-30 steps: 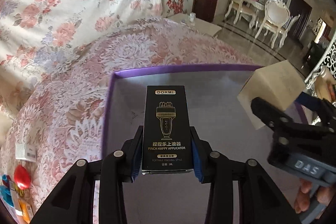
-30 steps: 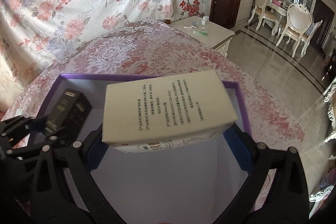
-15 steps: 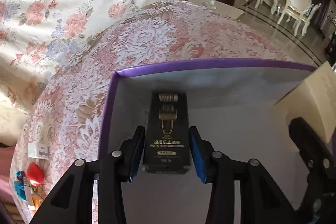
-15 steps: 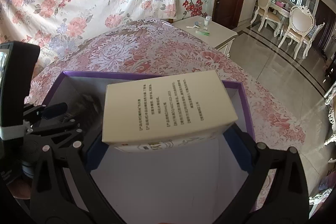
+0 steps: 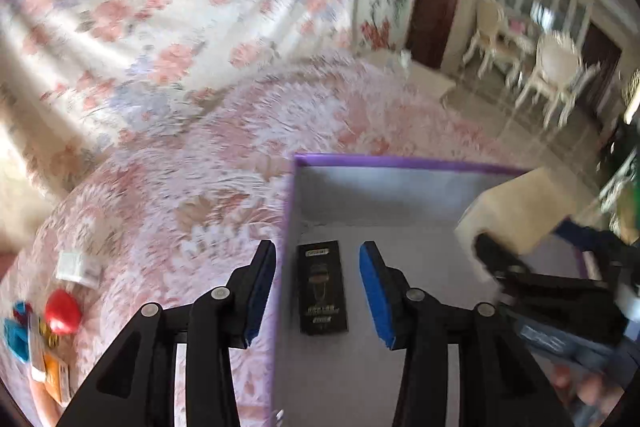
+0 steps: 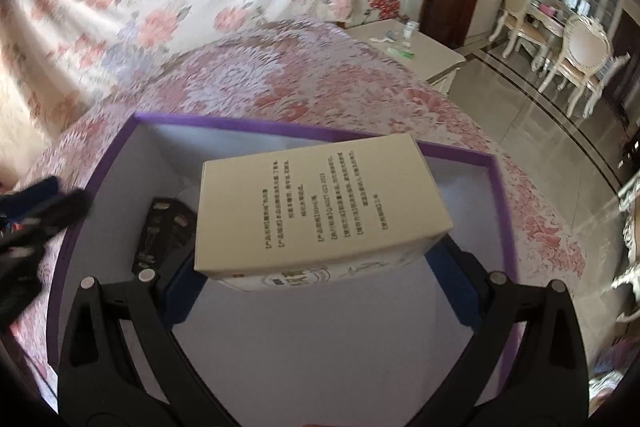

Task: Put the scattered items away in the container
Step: 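Release the black box into the purple box while the right tool releases the white box, then withdraw both tools from the purple box back over the table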

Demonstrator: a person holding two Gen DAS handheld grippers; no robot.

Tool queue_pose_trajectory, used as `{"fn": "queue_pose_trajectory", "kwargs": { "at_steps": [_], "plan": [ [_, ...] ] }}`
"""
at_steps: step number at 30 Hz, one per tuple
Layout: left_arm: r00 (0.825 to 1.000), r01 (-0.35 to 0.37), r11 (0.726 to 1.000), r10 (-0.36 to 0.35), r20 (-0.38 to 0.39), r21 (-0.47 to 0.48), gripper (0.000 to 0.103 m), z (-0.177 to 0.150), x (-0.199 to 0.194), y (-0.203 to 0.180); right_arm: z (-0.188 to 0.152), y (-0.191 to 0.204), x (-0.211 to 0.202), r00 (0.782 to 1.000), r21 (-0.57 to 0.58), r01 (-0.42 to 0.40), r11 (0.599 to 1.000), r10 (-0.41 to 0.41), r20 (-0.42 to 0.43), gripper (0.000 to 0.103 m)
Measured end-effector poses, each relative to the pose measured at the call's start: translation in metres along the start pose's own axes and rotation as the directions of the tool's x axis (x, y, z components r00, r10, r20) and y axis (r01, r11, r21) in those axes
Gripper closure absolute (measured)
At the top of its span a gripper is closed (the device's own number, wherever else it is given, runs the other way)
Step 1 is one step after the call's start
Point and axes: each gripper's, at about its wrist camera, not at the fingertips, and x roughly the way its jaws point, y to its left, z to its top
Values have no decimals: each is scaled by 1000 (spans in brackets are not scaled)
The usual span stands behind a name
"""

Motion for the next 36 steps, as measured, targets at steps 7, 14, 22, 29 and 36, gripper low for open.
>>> {"fn": "queue_pose_trajectory", "kwargs": {
  "at_steps": [7, 14, 22, 29, 36],
  "plan": [
    [997, 27, 993, -19, 73, -114, 56, -38, -48, 64, 3, 37, 9, 999, -26, -23, 999, 22, -43, 3],
    [994, 9, 982, 11, 108, -190, 50, -97, -63, 119, 9, 50, 36, 989, 37, -22, 999, 27, -147, 1],
    [989, -2, 965, 41, 142, -261, 42, -139, -64, 167, 5, 56, 46, 976, 49, 4, 999, 7, -217, 1],
    [984, 31, 970, 13, 180, -243, 39, -150, -68, 180, 4, 47, 57, 956, 118, 59, 991, -22, -292, 1],
    [981, 71, 963, -20, 195, -260, 38, -159, -71, 192, 13, 42, 30, 986, 220, 74, 973, -38, -162, 1]
  ]
}}
